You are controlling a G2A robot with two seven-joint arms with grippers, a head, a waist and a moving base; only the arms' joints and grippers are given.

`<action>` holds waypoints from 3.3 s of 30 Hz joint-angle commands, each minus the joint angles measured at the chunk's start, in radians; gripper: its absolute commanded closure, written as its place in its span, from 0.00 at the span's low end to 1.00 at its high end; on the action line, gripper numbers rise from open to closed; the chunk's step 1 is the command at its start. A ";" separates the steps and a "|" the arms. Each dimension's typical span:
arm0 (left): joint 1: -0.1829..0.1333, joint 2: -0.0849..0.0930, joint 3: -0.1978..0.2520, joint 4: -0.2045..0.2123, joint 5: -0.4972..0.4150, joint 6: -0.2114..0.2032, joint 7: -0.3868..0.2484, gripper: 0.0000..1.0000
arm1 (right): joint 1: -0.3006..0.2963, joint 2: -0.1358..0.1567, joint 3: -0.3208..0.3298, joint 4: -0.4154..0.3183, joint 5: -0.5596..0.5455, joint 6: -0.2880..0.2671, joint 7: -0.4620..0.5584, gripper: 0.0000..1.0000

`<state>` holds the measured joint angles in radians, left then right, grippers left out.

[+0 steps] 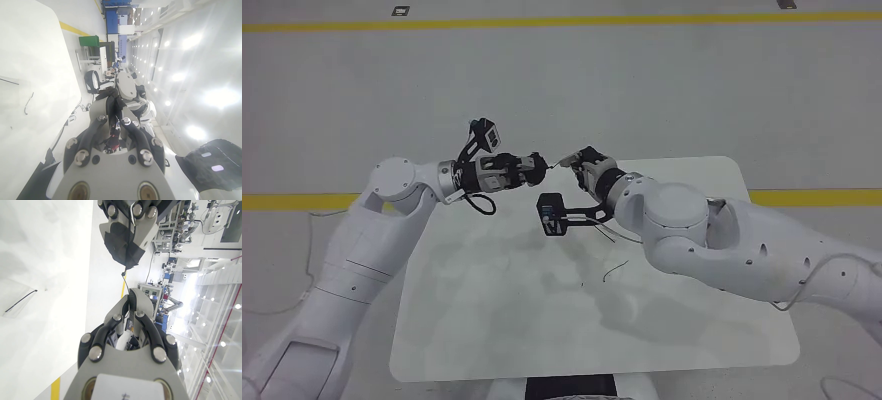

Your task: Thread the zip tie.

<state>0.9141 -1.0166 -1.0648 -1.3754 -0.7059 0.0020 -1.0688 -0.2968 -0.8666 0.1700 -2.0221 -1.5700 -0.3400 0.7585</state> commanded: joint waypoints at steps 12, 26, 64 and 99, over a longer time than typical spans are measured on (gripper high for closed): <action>0.012 0.005 -0.013 -0.010 0.002 0.005 0.001 1.00 | 0.004 0.001 0.000 0.000 0.000 0.000 -0.006 1.00; 0.003 0.004 -0.007 -0.007 0.000 0.004 -0.001 1.00 | 0.000 -0.001 0.000 -0.002 0.000 0.000 0.000 1.00; 0.010 0.006 -0.011 -0.019 -0.004 0.007 0.003 1.00 | -0.001 0.003 0.000 -0.010 0.000 0.000 0.016 1.00; 0.119 0.043 -0.130 -0.049 -0.005 0.002 0.004 1.00 | 0.130 0.020 0.000 0.012 0.000 0.000 -0.216 1.00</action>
<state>1.0305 -0.9747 -1.1923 -1.4219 -0.7110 0.0026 -1.0648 -0.1719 -0.8479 0.1700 -2.0096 -1.5700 -0.3400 0.5517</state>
